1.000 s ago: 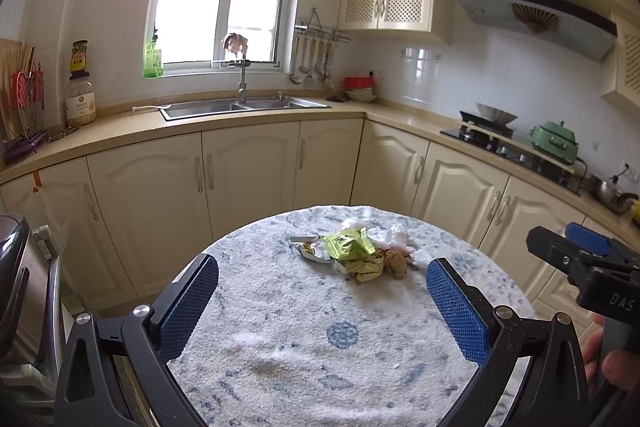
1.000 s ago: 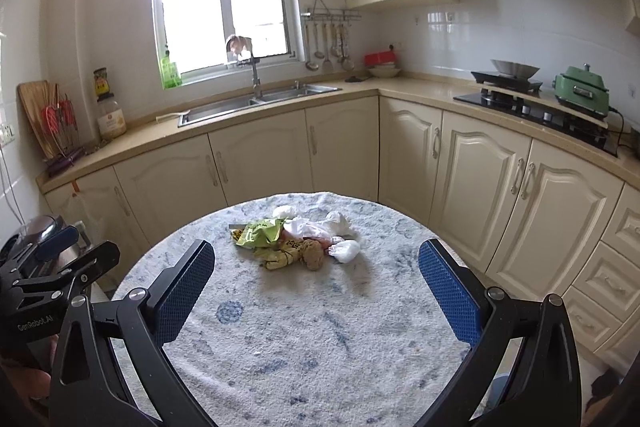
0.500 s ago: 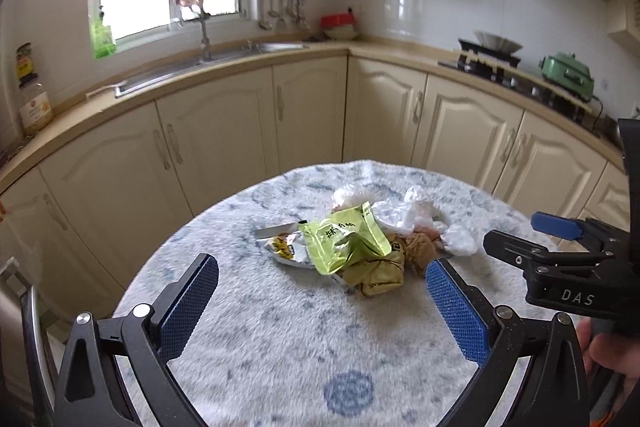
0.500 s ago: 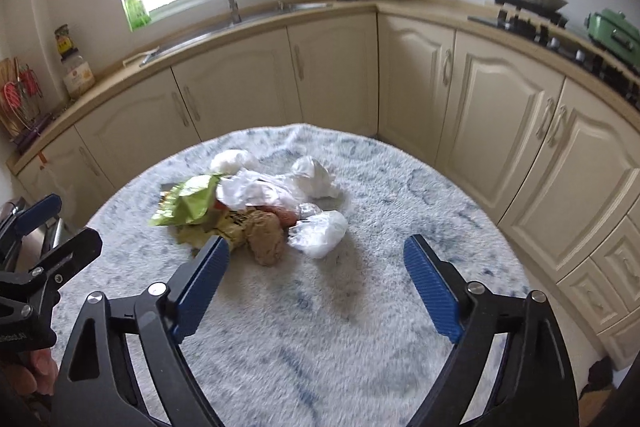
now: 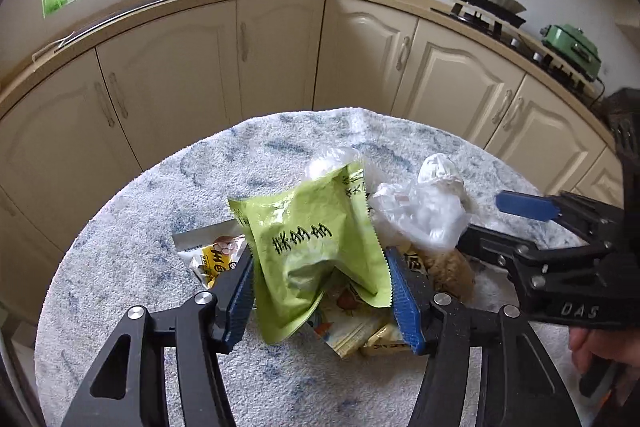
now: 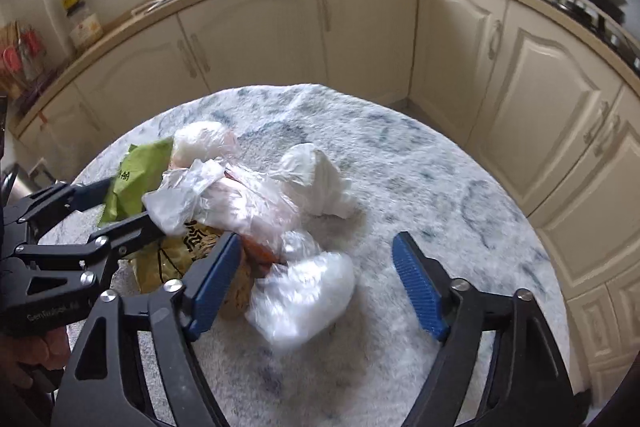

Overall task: Collect trash
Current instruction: 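Grasp the green snack bag with the left tool while the right tool grasps the clear bag bundle, then lift the green bag and clear bag bundle and carry them to the blue bucket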

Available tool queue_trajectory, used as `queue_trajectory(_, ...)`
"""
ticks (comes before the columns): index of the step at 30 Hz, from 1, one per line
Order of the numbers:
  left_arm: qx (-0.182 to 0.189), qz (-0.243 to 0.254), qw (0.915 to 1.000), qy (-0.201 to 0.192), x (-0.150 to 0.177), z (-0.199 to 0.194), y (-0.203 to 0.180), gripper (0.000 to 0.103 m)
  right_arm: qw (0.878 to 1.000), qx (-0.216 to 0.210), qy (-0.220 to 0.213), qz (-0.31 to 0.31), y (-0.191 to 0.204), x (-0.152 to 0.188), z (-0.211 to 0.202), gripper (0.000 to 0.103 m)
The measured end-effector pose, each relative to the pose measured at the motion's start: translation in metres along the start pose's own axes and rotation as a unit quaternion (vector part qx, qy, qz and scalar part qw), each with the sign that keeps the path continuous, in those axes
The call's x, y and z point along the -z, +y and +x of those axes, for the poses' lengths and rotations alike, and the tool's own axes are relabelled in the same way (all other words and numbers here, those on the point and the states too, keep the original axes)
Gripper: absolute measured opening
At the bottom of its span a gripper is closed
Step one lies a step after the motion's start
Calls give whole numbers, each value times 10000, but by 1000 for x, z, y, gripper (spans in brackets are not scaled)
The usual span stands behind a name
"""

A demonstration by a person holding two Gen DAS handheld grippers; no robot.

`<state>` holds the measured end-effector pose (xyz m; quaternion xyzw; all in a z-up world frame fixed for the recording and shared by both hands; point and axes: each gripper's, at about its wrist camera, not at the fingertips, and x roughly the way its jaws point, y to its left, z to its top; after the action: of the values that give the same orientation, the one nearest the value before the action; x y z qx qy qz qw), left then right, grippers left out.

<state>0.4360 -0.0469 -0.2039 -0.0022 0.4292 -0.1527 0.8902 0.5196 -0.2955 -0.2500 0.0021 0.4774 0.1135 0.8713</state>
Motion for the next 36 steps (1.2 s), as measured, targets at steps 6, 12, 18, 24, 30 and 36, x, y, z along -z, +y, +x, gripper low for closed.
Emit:
queue_trajectory(6,322,-53,9993,-166,-18,-1,24,34,9981,-227,271,-503,21,-10,3,37)
queue_trajectory(12,284,-66,9993,-221,-28,1,38,38,9946,-353,467,-854,29,-21,14,34)
queue_trajectory(18,408,-117,9989,-183,-31,12,40,38,9879,-626,691,-1243,40,-28,43,50)
queue_trajectory(24,539,-312,9975,-344,-16,1,47,23,9908,-417,527,-1172,49,-18,33,36)
queue_trajectory(30,644,-361,9955,-596,18,-29,44,22,9963,-606,170,-580,40,10,-4,29)
queue_trajectory(36,658,-362,9936,-839,65,-78,45,22,9972,-692,-67,-269,37,38,-43,29)
